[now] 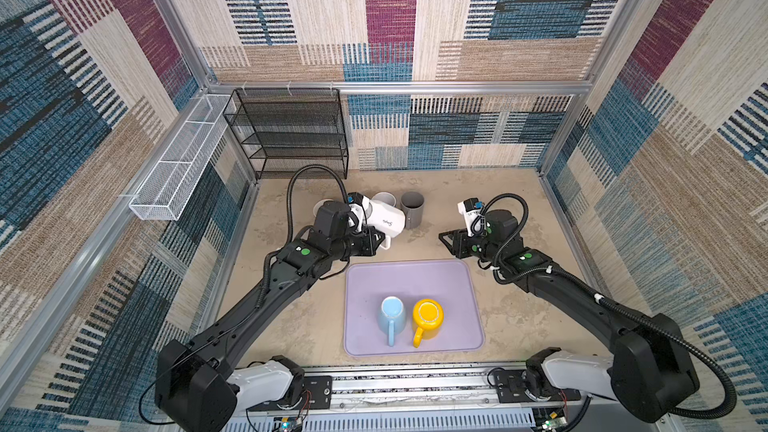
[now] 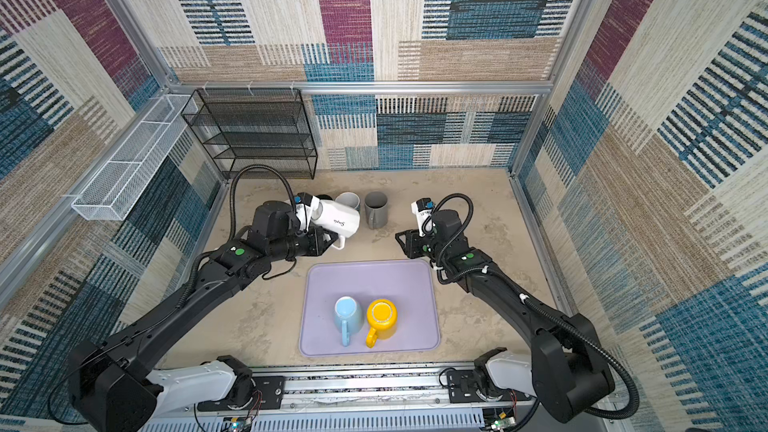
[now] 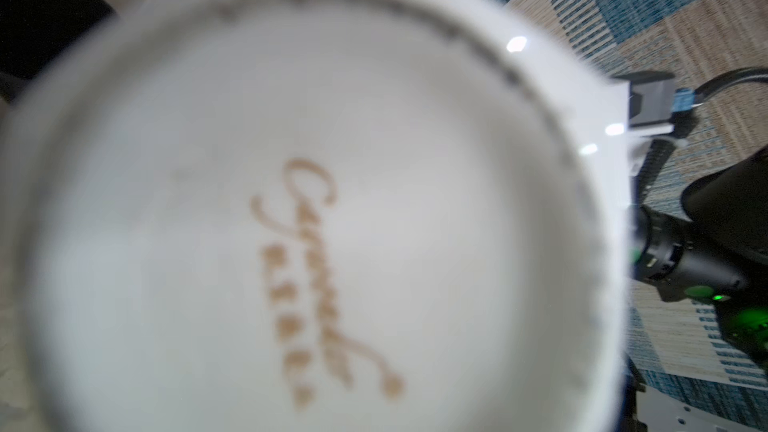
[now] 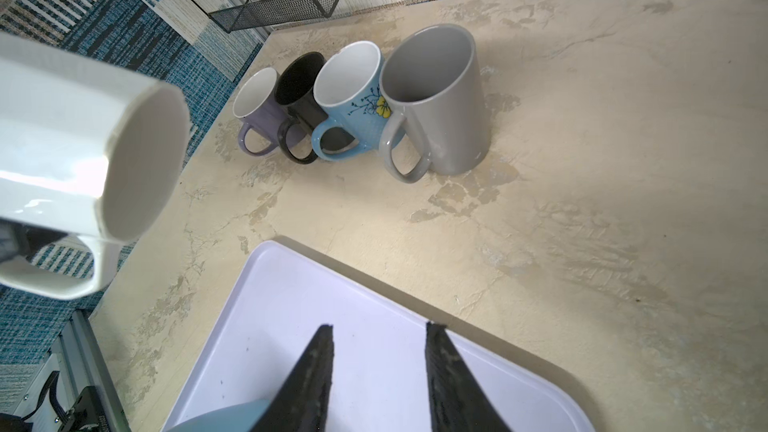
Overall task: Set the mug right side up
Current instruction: 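Carry the white mug with the left gripper toward the right gripper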
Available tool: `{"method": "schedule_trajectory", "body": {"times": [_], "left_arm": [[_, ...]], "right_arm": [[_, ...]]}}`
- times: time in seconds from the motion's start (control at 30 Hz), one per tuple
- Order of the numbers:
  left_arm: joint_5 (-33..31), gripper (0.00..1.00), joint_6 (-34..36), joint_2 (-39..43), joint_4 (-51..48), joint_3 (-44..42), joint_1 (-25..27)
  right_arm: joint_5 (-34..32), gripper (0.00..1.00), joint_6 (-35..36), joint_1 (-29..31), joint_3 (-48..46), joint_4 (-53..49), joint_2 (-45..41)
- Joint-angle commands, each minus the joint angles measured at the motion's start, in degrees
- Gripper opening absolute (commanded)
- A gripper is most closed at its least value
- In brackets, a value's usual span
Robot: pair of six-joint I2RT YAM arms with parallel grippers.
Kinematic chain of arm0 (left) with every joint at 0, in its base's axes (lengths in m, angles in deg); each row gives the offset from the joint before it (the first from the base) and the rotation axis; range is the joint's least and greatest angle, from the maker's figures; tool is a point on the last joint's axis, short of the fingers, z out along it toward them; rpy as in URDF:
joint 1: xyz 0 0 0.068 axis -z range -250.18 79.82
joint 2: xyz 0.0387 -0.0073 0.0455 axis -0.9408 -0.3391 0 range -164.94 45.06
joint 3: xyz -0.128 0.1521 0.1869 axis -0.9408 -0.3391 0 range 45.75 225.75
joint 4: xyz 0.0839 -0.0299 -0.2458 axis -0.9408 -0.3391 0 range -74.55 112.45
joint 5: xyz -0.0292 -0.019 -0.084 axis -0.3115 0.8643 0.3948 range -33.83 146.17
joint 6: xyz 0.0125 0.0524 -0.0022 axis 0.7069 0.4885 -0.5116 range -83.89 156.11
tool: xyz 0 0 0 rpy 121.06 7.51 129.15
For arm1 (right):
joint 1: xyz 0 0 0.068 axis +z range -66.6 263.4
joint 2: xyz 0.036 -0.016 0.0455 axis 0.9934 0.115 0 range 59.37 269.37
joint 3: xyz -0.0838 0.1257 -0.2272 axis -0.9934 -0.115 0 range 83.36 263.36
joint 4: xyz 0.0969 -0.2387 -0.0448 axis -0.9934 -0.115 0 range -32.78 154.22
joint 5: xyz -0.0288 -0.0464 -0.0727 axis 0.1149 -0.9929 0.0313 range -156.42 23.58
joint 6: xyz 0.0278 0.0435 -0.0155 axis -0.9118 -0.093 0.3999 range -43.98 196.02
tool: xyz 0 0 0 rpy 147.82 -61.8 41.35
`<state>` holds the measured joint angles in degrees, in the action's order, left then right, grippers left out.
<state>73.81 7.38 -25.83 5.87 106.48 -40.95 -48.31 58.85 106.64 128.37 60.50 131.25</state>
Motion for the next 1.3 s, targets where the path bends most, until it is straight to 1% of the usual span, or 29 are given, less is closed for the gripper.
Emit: {"method": "schedule_trajectory", "body": {"times": [0.0, 0.13, 0.17, 0.23, 0.3, 0.33, 0.57, 0.63, 0.93, 0.97, 1.07, 1.27], "left_arm": [[4.3, 0.0, 1.1, -0.7, 12.8, 1.3, -0.9], [6.9, 0.0, -0.9, -2.1, 20.1, 0.8, -2.0], [7.5, 0.0, -1.7, -2.3, 22.2, 0.5, -2.1], [9.1, 0.0, -3.0, -3.0, 26.2, 0.0, -2.3], [10.6, 0.0, -4.1, -3.9, 28.9, 0.0, -2.3], [11.3, 0.0, -4.6, -4.3, 30.4, 0.0, -2.4], [15.0, 0.0, -6.3, -5.1, 39.7, -1.8, -2.4], [17.4, 0.0, -6.3, -5.0, 41.4, -2.3, -2.4], [24.5, 0.0, -8.5, -4.7, 51.1, -4.9, -2.4], [25.6, 0.0, -9.0, -4.6, 54.2, -5.2, -2.4], [28.7, 0.0, -10.2, -4.9, 58.1, -5.8, -2.4], [30.1, 0.0, -10.9, -5.0, 60.4, -6.3, -2.3]], "right_arm": [[1.2, 0.41, -0.5, 0.1, 1.0, 2.7, -0.4], [2.9, 0.42, -1.2, 0.1, 1.9, 4.1, -1.3], [3.3, 0.47, -1.5, 0.0, 2.2, 4.6, -1.6], [4.1, 0.49, -2.1, 0.1, 2.5, 5.5, -2.1], [5.0, 0.57, -2.6, 0.1, 2.8, 6.4, -2.5], [5.6, 0.58, -2.8, 0.1, 2.8, 7.1, -2.7], [12.3, 0.58, -6.2, 0.1, 2.8, 14.7, -3.5], [14.8, 0.58, -7.6, 0.0, 2.6, 17.6, -3.7], [25.3, 0.58, -12.7, 0.1, 1.7, 29.3, -3.9], [26.4, 0.58, -12.9, 0.1, 1.4, 30.5, -4.0], [28.5, 0.58, -13.5, 0.0, 0.5, 33.1, -4.8], [30.2, 0.57, -14.5, 0.1, -0.6, 36.5, -5.9]]}}
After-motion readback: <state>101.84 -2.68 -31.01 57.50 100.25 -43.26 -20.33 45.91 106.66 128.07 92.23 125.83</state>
